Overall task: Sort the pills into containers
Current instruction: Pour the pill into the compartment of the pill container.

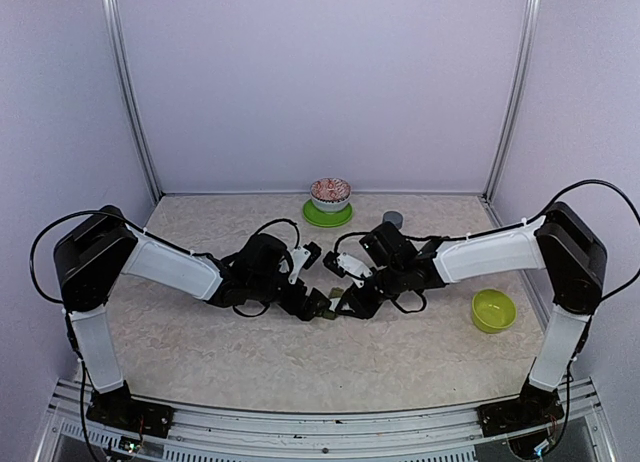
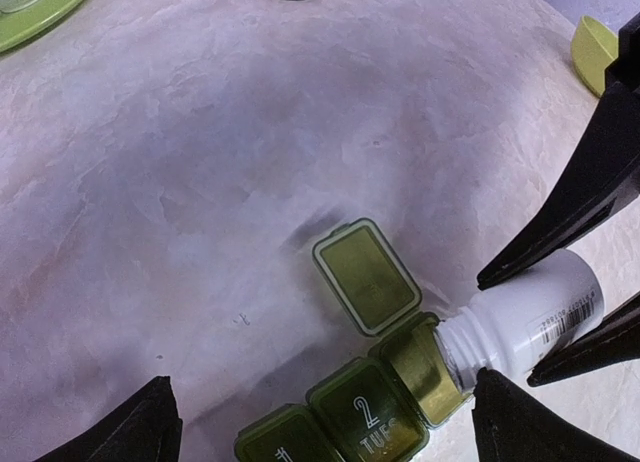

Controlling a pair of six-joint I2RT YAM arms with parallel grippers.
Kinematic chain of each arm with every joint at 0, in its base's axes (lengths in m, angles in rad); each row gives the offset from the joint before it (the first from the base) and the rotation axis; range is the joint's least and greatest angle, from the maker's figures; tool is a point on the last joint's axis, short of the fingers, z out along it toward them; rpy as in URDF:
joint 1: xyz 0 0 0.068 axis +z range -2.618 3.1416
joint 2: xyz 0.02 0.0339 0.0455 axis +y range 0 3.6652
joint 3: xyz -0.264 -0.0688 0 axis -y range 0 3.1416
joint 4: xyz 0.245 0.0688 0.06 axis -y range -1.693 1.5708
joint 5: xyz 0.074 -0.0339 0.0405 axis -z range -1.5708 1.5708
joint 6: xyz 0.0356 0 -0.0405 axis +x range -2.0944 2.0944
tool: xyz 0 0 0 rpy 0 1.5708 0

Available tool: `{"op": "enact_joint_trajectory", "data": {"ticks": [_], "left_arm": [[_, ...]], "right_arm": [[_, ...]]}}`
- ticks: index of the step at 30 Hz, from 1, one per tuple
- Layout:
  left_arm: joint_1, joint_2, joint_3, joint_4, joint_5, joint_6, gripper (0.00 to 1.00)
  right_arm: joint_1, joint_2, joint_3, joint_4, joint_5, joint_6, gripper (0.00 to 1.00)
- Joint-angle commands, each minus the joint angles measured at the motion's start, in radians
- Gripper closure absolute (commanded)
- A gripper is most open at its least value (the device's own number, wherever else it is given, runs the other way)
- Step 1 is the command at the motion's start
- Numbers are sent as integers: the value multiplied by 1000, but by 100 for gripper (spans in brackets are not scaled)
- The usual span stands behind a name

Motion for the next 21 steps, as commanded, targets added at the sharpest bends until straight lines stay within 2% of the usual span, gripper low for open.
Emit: {"op": "enact_joint_trajectory", "data": {"ticks": [1, 21], "left_arm": [[-1, 25, 25, -1, -5, 18, 1], [-1, 24, 25, -3, -4, 19, 1]], "right_arm": [[28, 10, 59, 19, -62, -3, 75], [33, 40, 135, -97, -44, -2, 76]]}}
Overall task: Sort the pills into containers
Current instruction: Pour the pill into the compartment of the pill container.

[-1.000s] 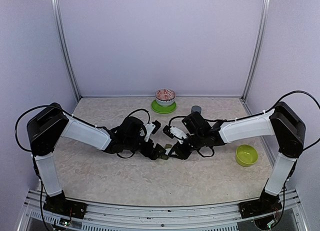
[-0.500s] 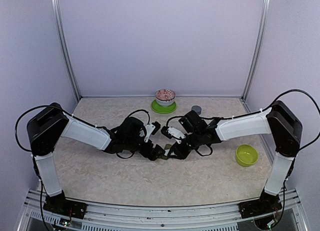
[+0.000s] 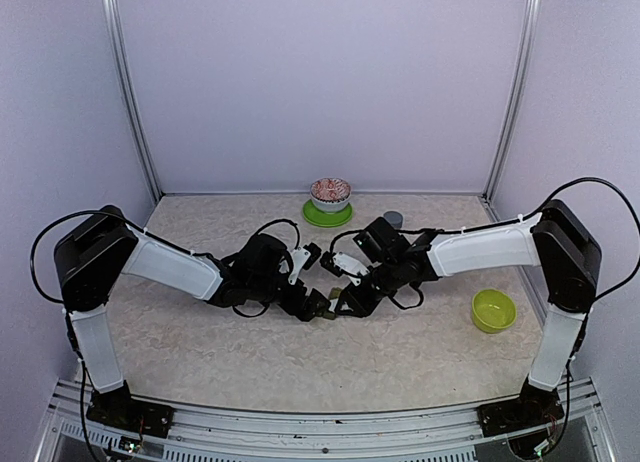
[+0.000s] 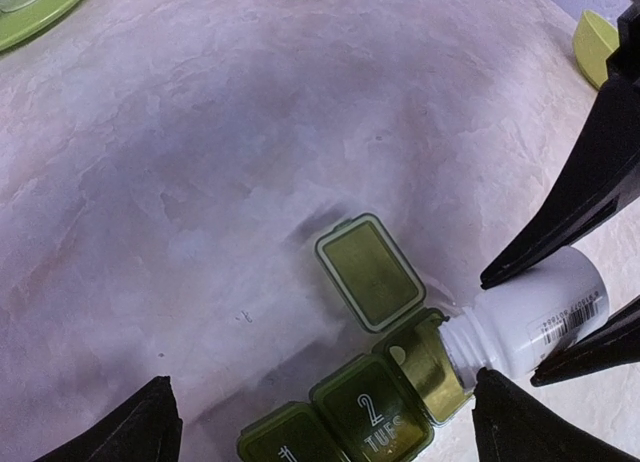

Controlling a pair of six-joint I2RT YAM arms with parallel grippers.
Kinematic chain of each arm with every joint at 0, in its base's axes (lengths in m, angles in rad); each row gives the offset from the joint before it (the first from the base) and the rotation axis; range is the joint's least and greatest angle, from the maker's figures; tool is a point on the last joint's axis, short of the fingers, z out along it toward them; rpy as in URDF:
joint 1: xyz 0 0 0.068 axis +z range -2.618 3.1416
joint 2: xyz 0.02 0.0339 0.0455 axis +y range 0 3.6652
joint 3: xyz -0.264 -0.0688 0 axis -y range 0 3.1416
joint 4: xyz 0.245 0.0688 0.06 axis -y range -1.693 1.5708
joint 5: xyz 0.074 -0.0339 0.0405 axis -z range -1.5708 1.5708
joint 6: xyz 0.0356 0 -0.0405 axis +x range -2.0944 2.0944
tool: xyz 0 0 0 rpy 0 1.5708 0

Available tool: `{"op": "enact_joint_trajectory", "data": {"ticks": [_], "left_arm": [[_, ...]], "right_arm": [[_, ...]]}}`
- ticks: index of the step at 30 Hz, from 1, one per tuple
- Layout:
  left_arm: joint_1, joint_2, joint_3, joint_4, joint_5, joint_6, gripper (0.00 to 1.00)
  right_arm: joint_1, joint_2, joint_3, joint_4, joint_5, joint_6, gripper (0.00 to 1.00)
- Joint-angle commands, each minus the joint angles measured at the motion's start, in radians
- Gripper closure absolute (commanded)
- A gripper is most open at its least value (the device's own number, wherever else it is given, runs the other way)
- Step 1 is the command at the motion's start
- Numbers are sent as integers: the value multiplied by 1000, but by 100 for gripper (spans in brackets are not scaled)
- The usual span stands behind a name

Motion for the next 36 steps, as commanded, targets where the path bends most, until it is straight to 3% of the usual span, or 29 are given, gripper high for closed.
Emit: {"op": "enact_joint_trajectory", "data": {"ticks": [1, 36], "left_arm": [[-2, 23, 26, 5, 0, 8, 1], [-3, 30, 29, 2, 0, 7, 1]], "right_arm": [[28, 5, 49, 28, -50, -2, 76], [41, 28, 123, -71, -41, -1, 76]]}}
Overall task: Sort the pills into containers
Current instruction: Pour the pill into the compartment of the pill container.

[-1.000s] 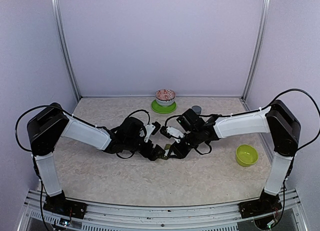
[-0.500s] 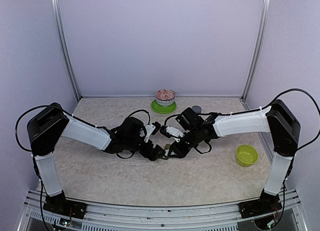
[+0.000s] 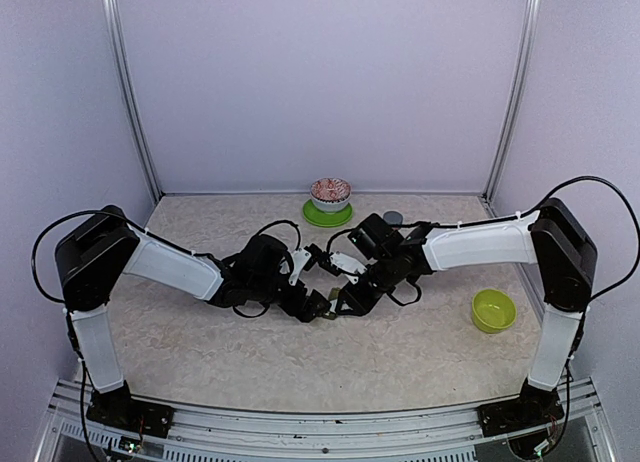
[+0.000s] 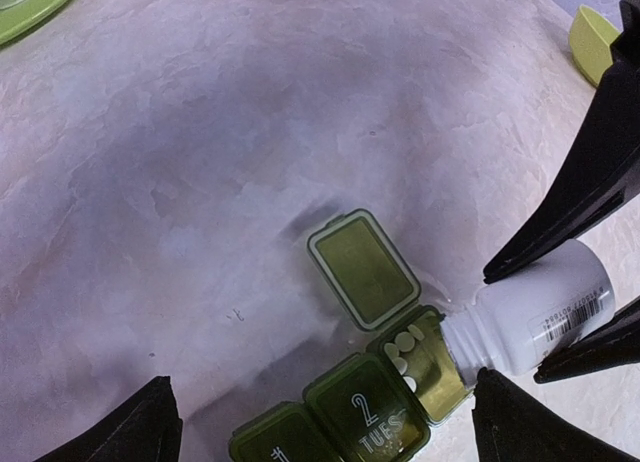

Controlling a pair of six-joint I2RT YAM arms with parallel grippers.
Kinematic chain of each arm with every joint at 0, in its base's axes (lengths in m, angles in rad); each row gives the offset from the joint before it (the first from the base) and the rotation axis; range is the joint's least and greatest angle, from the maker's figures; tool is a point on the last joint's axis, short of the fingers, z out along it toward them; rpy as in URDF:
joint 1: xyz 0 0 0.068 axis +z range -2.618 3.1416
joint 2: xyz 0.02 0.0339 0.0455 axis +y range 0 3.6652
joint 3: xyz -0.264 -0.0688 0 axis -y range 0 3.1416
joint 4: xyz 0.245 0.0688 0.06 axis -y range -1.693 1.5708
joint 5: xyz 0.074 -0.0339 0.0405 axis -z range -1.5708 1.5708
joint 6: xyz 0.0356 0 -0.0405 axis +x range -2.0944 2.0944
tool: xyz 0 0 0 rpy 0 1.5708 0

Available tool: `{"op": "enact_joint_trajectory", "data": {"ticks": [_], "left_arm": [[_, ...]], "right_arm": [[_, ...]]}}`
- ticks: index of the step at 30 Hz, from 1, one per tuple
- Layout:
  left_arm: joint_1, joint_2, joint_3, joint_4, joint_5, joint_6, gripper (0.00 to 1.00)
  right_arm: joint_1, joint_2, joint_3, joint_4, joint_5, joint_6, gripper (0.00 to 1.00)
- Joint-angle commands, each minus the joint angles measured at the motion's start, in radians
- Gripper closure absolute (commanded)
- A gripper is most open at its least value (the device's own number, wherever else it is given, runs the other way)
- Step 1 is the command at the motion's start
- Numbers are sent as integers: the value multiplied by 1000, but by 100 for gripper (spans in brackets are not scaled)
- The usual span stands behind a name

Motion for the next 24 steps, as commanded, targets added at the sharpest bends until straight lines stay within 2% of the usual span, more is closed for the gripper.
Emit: {"op": "enact_joint_trajectory", "data": {"ticks": [1, 24], "left_arm": [[-3, 23, 28, 2, -13, 7, 1], [-3, 25, 31, -3, -13, 7, 1]], "right_arm": [[34, 5, 48, 47, -59, -1, 76], [38, 21, 101, -19, -60, 2, 76]]}}
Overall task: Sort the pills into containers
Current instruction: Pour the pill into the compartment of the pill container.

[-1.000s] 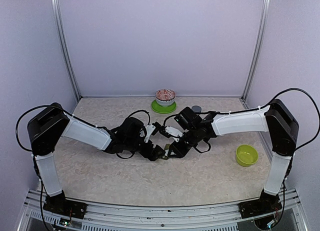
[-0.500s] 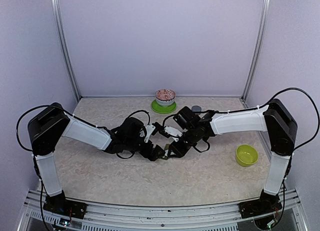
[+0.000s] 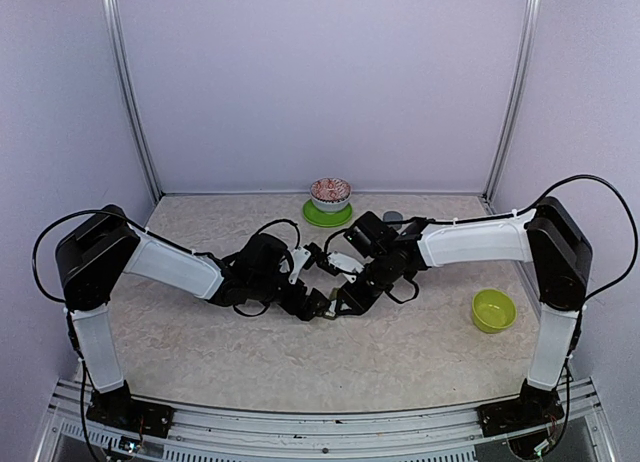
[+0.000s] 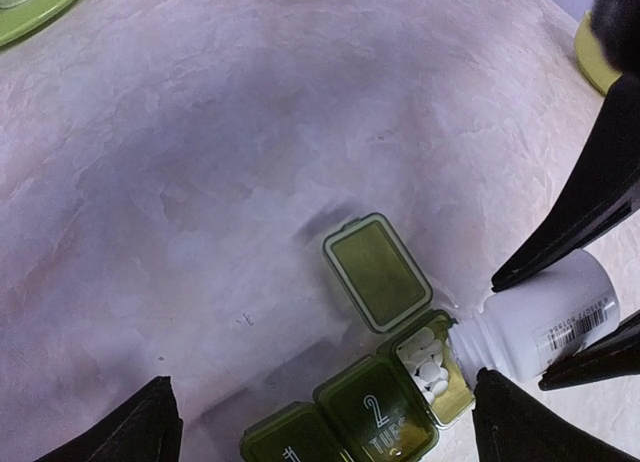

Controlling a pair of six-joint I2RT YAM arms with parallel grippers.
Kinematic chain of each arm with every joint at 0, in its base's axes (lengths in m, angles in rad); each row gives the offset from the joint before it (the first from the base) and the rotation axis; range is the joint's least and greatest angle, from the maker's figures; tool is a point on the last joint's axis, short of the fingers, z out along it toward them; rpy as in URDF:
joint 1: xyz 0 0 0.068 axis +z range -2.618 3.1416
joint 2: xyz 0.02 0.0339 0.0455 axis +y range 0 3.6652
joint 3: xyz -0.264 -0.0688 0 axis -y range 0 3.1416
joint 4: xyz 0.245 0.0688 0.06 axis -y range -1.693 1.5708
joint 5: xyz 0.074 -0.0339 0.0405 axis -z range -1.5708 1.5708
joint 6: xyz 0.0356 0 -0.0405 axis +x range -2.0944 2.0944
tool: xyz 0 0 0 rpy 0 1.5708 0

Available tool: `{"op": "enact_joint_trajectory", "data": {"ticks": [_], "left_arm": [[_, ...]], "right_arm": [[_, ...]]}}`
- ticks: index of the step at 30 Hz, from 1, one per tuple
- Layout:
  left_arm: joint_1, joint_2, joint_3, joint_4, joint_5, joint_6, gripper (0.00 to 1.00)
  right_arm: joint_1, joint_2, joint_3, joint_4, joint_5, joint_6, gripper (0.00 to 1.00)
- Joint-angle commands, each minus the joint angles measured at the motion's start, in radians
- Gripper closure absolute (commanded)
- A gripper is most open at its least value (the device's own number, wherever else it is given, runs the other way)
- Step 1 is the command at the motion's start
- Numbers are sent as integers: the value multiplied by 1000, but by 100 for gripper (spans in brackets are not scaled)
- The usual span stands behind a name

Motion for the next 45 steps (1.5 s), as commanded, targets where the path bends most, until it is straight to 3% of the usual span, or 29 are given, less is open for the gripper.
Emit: {"op": "enact_joint_trajectory", "data": {"ticks": [1, 45], "left_arm": [[-6, 20, 23, 0, -12, 11, 1], [18, -43, -38, 62, -45, -16, 1]], "right_arm": [[34, -10, 36, 66, -67, -6, 76], [39, -151, -149, 292, -67, -16, 76]]}}
